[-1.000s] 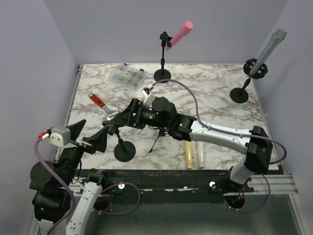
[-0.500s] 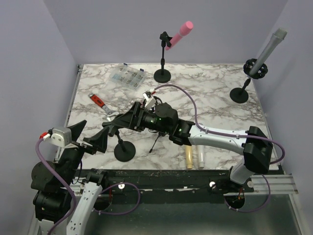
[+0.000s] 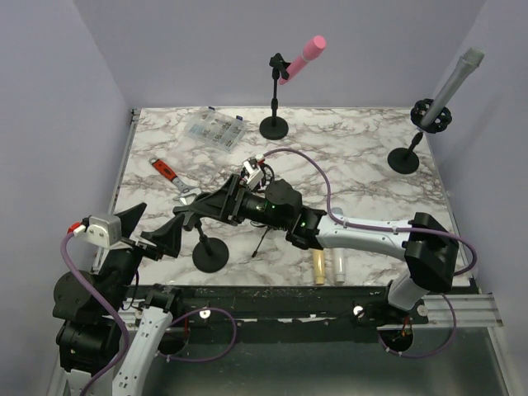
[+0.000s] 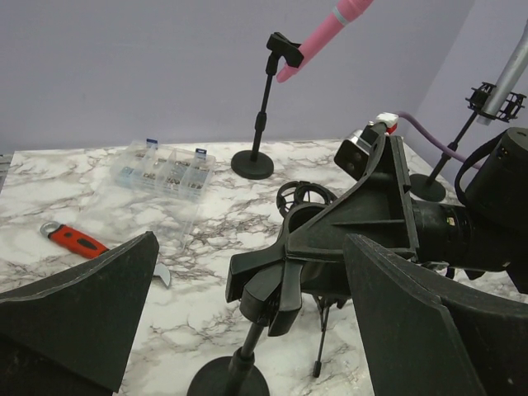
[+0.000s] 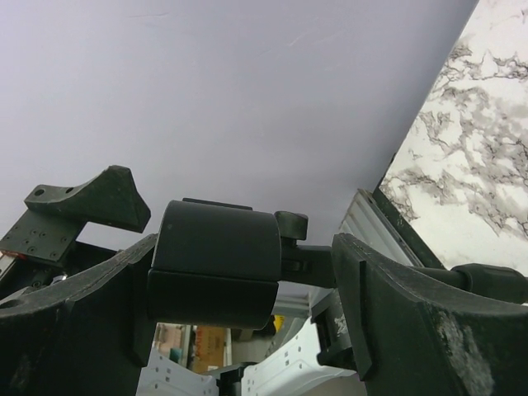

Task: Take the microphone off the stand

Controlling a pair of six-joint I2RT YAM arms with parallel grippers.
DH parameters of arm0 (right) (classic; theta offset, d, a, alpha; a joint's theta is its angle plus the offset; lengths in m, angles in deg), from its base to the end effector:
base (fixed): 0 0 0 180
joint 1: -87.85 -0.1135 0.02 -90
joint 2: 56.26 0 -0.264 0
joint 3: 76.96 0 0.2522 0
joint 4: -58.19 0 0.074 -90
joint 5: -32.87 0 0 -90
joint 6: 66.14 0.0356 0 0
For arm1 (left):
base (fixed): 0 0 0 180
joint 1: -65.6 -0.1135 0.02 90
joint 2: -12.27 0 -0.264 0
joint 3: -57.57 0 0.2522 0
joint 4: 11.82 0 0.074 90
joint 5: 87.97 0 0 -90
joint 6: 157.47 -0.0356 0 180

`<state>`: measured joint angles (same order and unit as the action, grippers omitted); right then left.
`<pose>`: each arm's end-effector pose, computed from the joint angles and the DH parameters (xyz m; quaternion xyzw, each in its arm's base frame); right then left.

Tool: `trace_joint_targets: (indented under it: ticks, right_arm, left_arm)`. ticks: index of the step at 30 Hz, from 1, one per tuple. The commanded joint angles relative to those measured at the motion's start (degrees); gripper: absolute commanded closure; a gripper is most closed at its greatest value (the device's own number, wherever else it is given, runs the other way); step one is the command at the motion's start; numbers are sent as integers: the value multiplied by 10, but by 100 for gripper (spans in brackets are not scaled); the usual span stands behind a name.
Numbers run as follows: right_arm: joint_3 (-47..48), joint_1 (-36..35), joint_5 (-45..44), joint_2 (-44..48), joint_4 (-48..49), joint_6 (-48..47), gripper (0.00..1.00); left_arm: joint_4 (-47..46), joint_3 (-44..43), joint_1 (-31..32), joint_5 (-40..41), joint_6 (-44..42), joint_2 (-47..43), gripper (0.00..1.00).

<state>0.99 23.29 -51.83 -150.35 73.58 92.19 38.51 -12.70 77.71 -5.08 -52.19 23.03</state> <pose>0.1648 0.3541 0.3053 -0.0091 0.7116 0.6564 0.2503 -0.0043 -0.0036 0.3976 0.0293 0.6481 -0.2190 0.7288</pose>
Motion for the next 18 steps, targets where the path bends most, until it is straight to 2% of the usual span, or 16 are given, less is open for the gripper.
trace_joint_targets:
  ticks: [1, 18]
  right_arm:
    - [-60, -6, -21, -51, -181, -42, 17]
    - [-44, -7, -30, -83, -212, -84, 17]
  left_arm:
    - [9, 2, 1, 7, 1, -4, 2]
    - [8, 8, 1, 1, 10, -1, 2]
